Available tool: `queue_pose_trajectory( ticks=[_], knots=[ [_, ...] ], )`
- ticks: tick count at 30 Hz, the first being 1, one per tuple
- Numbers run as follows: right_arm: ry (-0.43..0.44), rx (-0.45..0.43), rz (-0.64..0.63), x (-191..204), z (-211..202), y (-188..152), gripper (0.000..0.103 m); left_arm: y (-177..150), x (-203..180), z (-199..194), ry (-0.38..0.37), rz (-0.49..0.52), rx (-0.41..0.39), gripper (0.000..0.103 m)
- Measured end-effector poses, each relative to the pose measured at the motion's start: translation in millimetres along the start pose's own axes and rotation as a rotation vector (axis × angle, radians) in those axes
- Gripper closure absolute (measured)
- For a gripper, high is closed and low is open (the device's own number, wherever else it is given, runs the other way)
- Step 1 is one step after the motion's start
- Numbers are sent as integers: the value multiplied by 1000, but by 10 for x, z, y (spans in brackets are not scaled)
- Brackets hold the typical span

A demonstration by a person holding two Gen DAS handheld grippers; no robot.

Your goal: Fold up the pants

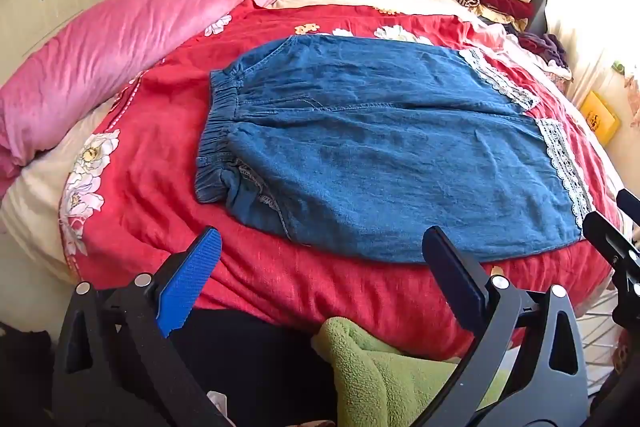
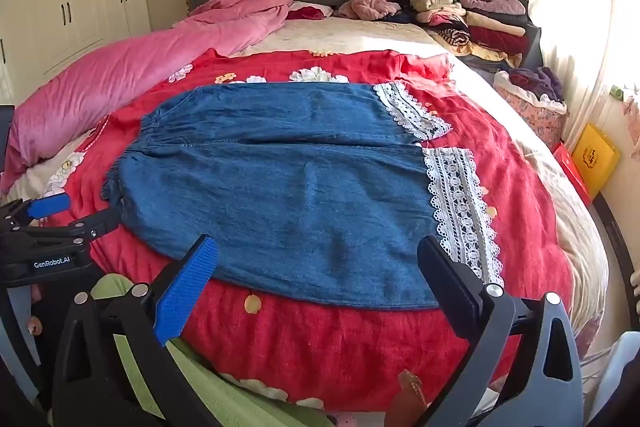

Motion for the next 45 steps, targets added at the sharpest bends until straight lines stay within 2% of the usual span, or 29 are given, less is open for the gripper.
queue_pose_trajectory(
  ticks=[45],
  knots=[
    [2,22,10,-31,5,-29,4,36,-55,-75,6,36,-19,8]
  ],
)
Point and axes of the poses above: each gripper's, at about its wrist camera, not at the fingertips, and z roughly the way its jaws point, x to its left, y to its top, the point moved 1 cm from there along z, roughly the way its jaws point, and after that the axes turned 15 degrees about -x, right-handed, at the moved point
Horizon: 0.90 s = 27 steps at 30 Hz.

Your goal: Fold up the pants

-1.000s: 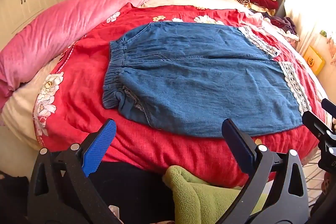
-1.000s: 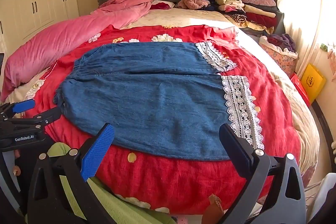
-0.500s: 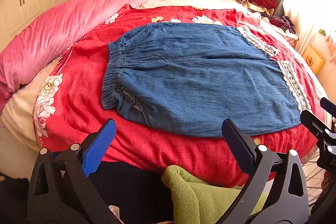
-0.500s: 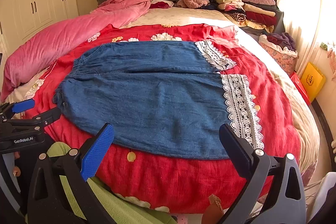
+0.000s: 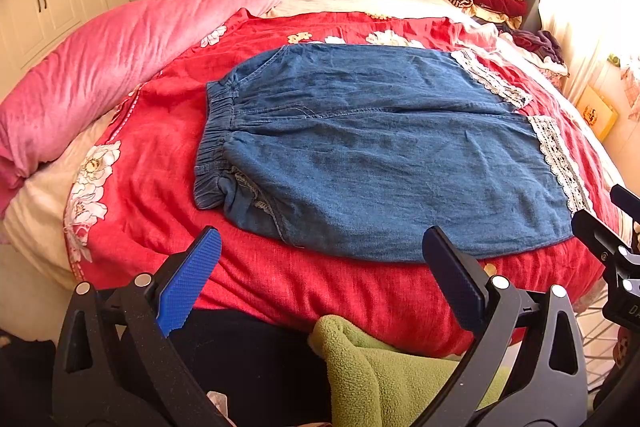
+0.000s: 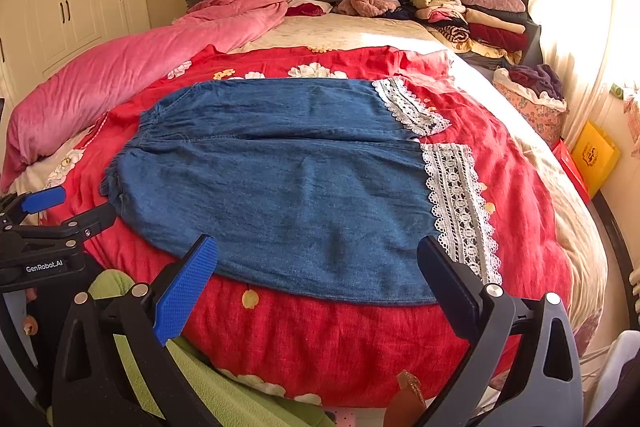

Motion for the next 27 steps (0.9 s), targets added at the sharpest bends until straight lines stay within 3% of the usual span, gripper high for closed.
queue_pose_trajectory(
  ticks=[27],
  knots=[
    [14,18,-29,40,148,12,4,40,51,65,1,-9,6,8]
  ],
)
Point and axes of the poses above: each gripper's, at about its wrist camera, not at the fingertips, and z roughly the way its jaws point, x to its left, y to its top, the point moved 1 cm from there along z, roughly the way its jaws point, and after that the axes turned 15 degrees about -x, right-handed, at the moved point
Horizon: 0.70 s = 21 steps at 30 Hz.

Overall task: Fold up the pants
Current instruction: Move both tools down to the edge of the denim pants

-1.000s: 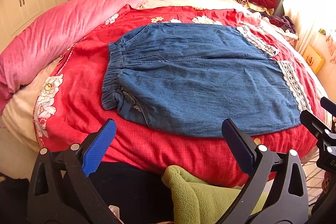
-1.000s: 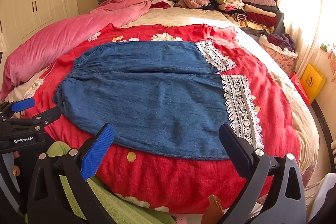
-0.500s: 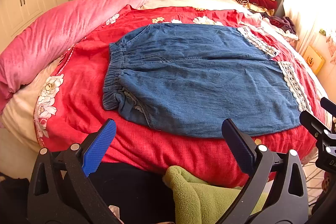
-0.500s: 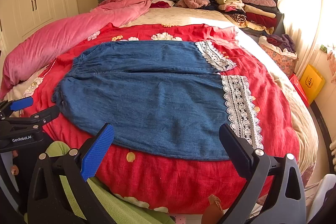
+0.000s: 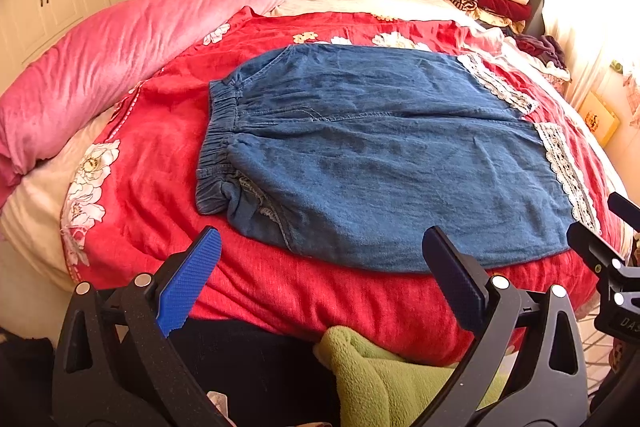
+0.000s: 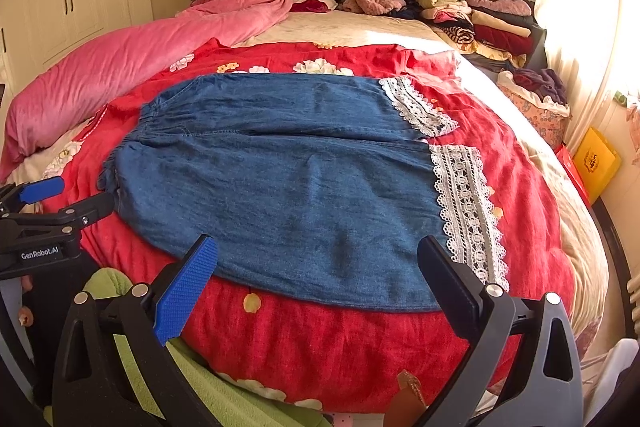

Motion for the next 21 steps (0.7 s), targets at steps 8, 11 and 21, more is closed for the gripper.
queue_pose_trajectory(
  ticks=[8,11,21],
  knots=[
    [57,4,-17,49,332,227,4,161,194,297,24,-20,7,8],
    [79,7,-23,93,520,361,4,226,286,474,28,-29,26,8],
    [119,27,-87,277,1302,714,4,543,845,991,92,-94,37,8]
  ],
)
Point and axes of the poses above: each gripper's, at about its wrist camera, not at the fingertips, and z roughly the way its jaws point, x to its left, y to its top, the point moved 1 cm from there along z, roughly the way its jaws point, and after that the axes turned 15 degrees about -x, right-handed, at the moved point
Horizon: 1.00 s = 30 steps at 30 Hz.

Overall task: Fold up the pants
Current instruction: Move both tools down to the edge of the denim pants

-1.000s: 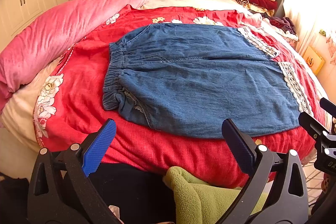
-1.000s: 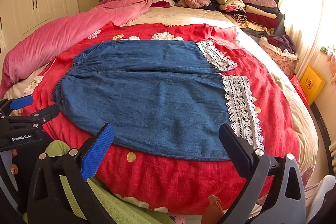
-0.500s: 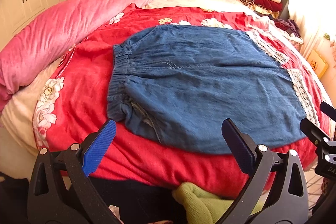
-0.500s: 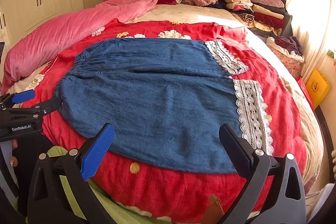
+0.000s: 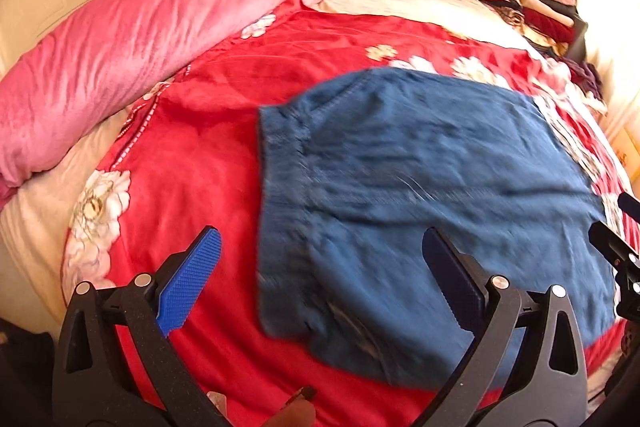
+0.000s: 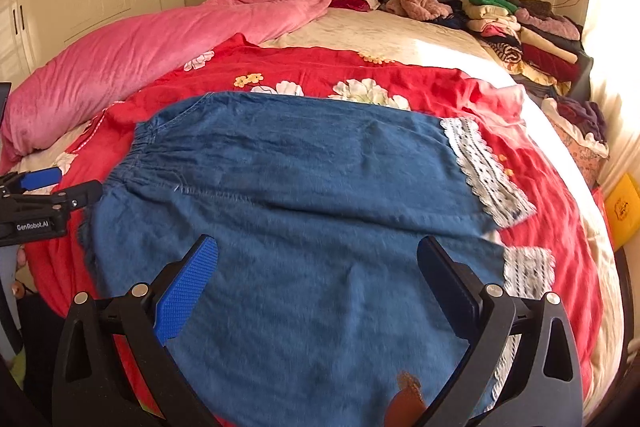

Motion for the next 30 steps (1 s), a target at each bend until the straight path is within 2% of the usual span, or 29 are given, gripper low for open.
queue_pose_trajectory(
  ticks=[6,11,20,23,28,30],
  knots=[
    [23,5,-35,35,409,261,4,223,273,389,21,-25,27,8],
    [51,13,-77,83,740,460,4,350,437,729,7,-28,67,8],
    [77,77,-174,164,1543,725,4,466,640,1353,23,-34,127,8],
    [91,104,-195,213,1816,780,4,445,630,1509,-10,-57,159,8],
    [145,131,-222,369,2129,870,4,454,635,1622,-54,-55,125,8],
    [163,138,-256,466,2234,882,4,457,650,1630,-87,-65,107,18]
  ],
)
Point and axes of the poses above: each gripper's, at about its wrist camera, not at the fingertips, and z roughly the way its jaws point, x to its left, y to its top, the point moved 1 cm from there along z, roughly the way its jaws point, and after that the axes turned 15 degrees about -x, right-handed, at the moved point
